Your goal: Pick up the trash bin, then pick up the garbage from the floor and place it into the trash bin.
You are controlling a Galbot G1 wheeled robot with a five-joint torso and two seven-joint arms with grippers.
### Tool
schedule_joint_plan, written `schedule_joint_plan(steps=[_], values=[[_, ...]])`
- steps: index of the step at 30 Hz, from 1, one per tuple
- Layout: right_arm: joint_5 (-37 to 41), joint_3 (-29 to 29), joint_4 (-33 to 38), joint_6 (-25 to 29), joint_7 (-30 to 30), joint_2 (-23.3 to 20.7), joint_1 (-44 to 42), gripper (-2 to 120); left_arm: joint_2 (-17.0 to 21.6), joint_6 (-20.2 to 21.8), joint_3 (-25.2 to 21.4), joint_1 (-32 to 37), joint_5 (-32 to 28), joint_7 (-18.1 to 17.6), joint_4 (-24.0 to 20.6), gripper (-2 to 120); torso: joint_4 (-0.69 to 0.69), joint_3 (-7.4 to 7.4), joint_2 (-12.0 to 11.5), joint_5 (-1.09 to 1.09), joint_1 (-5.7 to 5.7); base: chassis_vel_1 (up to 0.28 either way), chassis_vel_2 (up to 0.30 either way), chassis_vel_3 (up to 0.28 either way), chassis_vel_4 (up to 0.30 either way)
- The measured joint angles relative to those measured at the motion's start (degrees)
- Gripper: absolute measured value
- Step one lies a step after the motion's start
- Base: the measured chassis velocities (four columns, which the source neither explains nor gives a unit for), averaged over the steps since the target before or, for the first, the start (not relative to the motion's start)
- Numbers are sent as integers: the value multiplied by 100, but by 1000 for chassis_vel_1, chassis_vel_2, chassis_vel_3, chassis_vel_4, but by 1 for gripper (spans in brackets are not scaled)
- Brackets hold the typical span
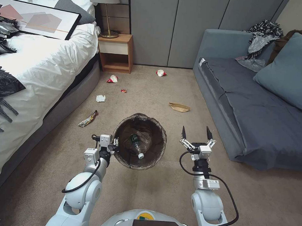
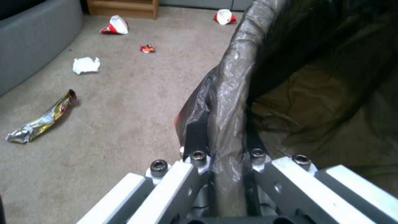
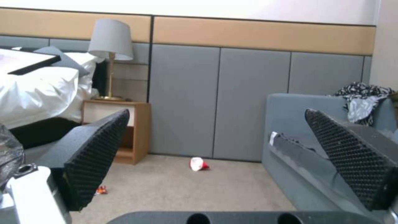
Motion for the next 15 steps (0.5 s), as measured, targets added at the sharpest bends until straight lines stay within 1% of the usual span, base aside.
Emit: schedule_joint_plan(steps=[2,6,12,15], values=[[2,3,-5,6,-7,1,0,99,0,-1,0,-1,1,0,-7,0,0,0,0,0,0,-95,100,95,-59],[10,16,-10,16,-18,-4,3,99,-1,-1,-2,-9,3,-1,-9,0,-1,1,0,0,1,-178,152,167,-154],[15,23,-31,35,-30,13,7,99,-5,-20,-12,-7,11,-2,-5,0,0,1,0,0,1,-234,239,227,-233],[11,18,-45,56,-45,27,-5,99,-3,-29,-15,-5,14,-1,-2,0,-1,1,0,0,1,-251,258,244,-290]])
